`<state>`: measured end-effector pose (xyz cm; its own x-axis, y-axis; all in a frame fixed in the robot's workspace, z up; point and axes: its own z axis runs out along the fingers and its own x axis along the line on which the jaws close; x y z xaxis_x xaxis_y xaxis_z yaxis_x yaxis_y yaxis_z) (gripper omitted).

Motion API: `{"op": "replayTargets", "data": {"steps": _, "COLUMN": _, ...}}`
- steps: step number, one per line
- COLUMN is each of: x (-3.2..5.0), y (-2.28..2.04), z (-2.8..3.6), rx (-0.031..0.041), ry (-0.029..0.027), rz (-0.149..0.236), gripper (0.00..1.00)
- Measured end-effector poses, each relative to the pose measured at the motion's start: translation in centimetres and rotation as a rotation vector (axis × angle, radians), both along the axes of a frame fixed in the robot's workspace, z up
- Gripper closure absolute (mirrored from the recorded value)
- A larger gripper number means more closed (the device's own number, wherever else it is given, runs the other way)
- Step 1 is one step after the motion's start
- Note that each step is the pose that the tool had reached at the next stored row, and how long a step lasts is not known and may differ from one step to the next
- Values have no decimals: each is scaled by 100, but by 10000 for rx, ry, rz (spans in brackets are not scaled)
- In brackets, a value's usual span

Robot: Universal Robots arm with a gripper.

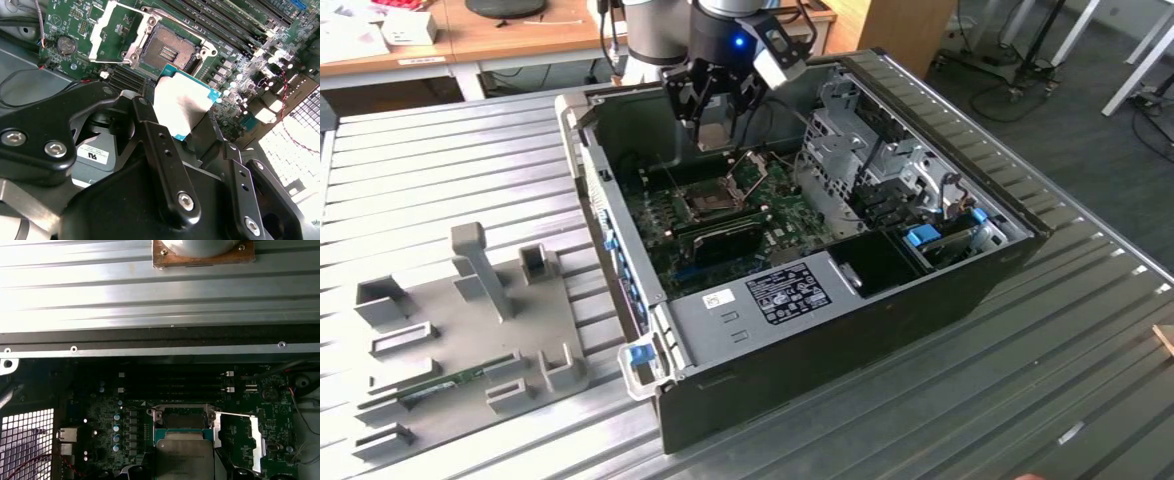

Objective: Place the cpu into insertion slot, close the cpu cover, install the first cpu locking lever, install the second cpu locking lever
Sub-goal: 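Place the cpu into insertion slot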

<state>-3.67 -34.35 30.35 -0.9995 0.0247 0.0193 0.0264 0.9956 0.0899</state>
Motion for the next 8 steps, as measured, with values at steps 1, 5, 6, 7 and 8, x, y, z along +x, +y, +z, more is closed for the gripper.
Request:
{"op": "replayTargets", "data": {"steps": 1, "x": 0, "y": 0, "z": -3, "rx": -1, "ry": 0, "rz": 0, "gripper": 46}}
{"op": "replayTargets", "data": {"steps": 5, "x": 0, "y": 0, "z": -16, "rx": -1, "ry": 1, "rz": 0, "gripper": 46}}
{"op": "replayTargets", "data": {"steps": 6, "x": 0, "y": 0, "z": -19, "rx": -2, "ry": 1, "rz": 0, "gripper": 46}}
{"op": "replayTargets", "data": {"steps": 7, "x": 0, "y": 0, "z": -22, "rx": -1, "ry": 1, "rz": 0, "gripper": 46}}
{"op": "replayTargets", "data": {"steps": 8, "x": 0, "y": 0, "z": -25, "rx": -1, "ry": 0, "rz": 0, "gripper": 46}}
